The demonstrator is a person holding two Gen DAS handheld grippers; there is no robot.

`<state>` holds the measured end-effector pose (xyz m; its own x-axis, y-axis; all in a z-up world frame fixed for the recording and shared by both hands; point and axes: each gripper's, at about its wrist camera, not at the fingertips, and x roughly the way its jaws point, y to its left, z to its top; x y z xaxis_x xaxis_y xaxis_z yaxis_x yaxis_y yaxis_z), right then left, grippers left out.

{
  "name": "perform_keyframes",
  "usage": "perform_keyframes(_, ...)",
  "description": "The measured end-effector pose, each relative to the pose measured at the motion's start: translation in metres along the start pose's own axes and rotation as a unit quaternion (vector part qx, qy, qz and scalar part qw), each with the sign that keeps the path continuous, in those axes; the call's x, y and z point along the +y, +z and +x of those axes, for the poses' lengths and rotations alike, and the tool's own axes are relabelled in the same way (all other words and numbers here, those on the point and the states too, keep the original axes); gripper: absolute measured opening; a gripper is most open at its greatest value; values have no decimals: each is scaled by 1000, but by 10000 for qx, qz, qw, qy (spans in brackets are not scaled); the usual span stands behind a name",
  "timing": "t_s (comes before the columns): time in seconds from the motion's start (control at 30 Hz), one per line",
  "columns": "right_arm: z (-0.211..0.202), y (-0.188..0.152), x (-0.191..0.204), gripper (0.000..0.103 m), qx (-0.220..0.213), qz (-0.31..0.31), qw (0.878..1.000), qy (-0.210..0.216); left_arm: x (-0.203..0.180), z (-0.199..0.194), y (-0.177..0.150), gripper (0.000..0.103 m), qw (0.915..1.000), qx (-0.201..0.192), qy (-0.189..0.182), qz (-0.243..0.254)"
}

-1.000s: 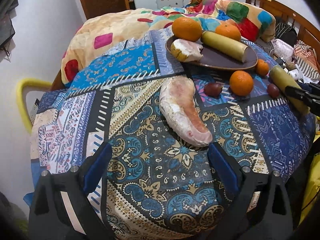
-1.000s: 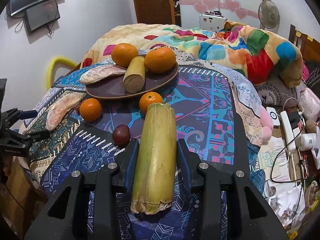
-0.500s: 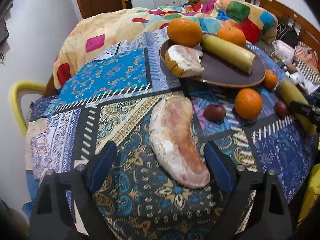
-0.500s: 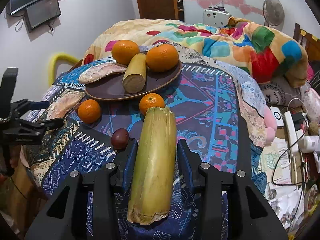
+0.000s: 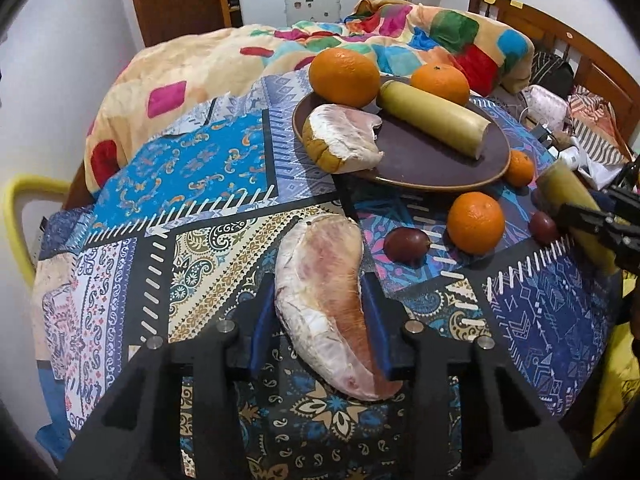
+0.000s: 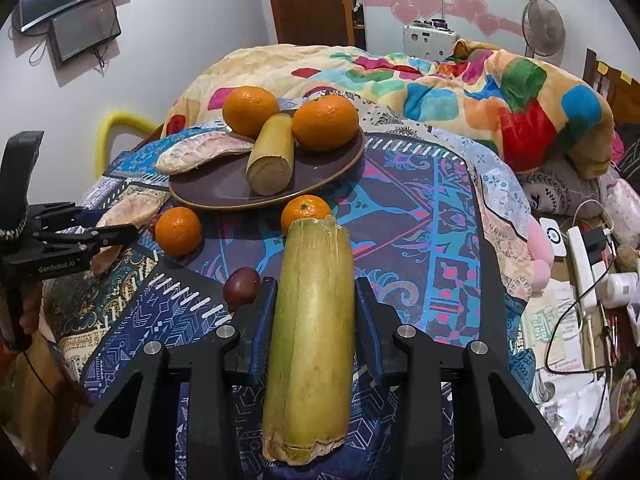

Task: Organize fruits
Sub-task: 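Carry the pomelo segment and yellow tube onto the purple plate with both grippers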

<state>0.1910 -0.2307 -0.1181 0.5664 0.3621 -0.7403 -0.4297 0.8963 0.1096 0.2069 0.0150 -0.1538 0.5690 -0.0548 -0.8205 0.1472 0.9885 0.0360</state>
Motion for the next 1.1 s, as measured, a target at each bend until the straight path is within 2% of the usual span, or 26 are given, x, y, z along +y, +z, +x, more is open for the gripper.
perform_keyframes(0.27, -16, 3, 0, 35, -202, 40, 9998, -22, 3, -16, -7, 40, 9999, -71, 30, -69)
perform_keyframes(0.4, -25, 8, 0, 34, -346, 65, 9994, -12, 3, -31, -4, 40, 9997, -246, 51, -39)
perform_keyframes(0.7, -32, 25, 4, 34, -570, 37, 9984, -8, 0, -56, 19, 40, 9977, -682, 43, -1)
perform_keyframes(0.93, -31, 37, 8, 34, -691, 16, 9976, 68, -5, -60, 41, 40, 9958, -899, -148, -107)
perform_keyframes(1.1, -31, 50, 14, 34, -817, -29, 9965, 151, -12, -59, 55, 40, 9948, -1017, -97, 15)
